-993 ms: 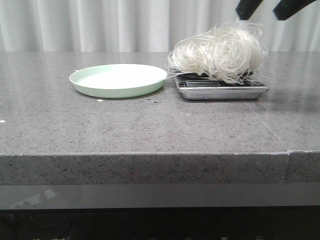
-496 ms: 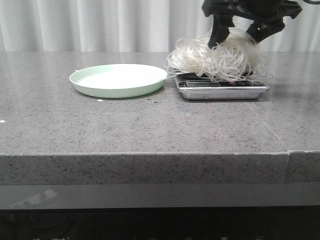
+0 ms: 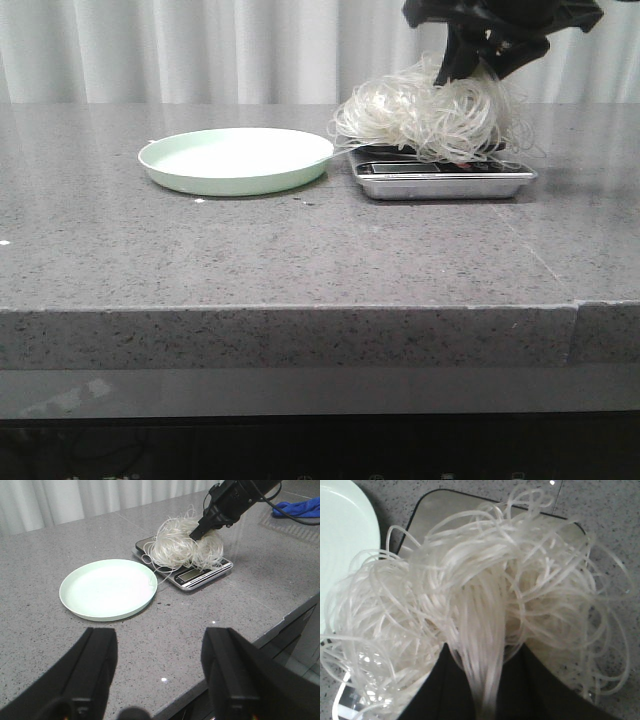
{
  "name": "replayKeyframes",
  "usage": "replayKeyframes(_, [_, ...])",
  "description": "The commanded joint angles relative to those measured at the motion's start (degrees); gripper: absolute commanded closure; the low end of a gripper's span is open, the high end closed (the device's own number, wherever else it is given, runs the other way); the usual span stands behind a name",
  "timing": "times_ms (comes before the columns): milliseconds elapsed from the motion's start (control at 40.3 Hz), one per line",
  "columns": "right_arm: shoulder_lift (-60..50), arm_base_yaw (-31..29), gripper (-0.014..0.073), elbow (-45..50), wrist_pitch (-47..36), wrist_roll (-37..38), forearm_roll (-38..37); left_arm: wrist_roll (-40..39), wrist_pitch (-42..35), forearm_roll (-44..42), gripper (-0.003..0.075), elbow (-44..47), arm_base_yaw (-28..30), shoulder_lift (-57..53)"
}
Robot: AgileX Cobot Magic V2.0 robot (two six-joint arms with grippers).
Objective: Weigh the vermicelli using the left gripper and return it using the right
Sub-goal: 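Lift the vermicelli with the right gripper and carry it over the plate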
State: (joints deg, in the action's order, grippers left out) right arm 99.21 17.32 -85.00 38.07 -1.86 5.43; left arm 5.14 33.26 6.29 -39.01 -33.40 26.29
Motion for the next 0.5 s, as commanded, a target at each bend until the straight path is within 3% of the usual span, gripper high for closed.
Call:
replayKeyframes(0, [-4.16,1.05,0.0445,-5.82,0.58,-0.61,-0.08,-0.45,-4.64,0.78,0.0259,-1.5,-0.03,0.26])
replayKeyframes(248, [-4.49,5.4,0.0445,-17.52,2.9,-0.61,0.19,-0.45,-4.64,0.78,0.0259,-1.5,-0.03,0.26])
replayKeyframes(471, [-4.4,9.99,0.0445,-21.5,-7.35,-0.61,0.17,-0.45,-4.64,0.78,0.0259,-1.5,-0.03,0.26])
